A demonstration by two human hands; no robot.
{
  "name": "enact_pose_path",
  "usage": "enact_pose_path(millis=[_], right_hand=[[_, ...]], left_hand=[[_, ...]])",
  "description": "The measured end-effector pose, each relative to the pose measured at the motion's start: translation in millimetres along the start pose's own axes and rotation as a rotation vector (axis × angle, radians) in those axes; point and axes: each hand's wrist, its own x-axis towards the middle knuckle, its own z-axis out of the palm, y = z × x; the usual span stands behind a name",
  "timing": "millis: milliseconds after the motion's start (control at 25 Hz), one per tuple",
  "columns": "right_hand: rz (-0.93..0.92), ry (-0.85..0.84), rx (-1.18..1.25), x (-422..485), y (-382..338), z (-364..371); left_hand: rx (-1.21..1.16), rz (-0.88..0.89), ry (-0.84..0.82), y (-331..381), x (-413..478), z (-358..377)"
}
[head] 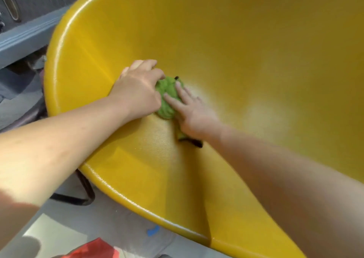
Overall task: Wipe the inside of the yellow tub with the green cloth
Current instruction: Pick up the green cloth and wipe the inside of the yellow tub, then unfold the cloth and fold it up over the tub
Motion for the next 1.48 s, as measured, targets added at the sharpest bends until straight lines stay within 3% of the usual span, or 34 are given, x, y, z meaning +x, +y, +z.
enact_pose_path(millis=[200,320,440,520,680,840,1040,1160,1240,1320,1400,1480], right_hand=[[0.213,0.042,-0.604,-35.6,153.1,-67.7],[0.438,0.041,-0.697,-105.9,215.9,-82.4],[0.711,-0.019,-0.559,-200.7,228.6,-77.1],[0.771,-0.116,-0.359,-232.7,197.9,-63.4],[0.59,-0.294,0.126,-251.4,93.1,-38.3],[0.511,-0.365,0.497,-295.1,41.3,-59.2],[0.614,-0.152,0.883,-322.5,31.6,-91.3],[0.524,0.013,1.176,-323.7,30.4,-110.0],[0.438,0.159,1.27,-316.8,33.6,-122.6],[0.438,0.246,1.251,-310.3,43.0,-127.5],[0.536,0.166,1.109,-310.4,53.5,-124.5],[0.611,-0.019,0.997,-311.7,64.0,-117.1]], left_hand=[[-0.004,0.035,-0.141,54.6,16.3,37.0],[-0.081,0.144,-0.171,108.1,10.3,61.4],[-0.114,0.186,-0.272,158.0,-10.5,75.0],[-0.117,0.169,-0.379,186.3,-28.7,76.5],[-0.284,0.005,-0.651,226.5,-67.4,60.2],[-0.4,-0.133,-0.754,228.0,-120.7,46.3],[-0.405,-0.096,-0.801,206.6,-165.6,36.1],[-0.723,-0.109,-0.843,203.9,-162.6,15.2],[-0.97,-0.107,-0.867,205.7,-156.8,5.0],[-1.028,-0.083,-0.766,208.1,-152.3,-4.4],[-1.118,-0.133,-0.653,209.5,-147.9,-16.2],[-1.3,-0.171,-0.665,203.5,-142.3,-20.4]])
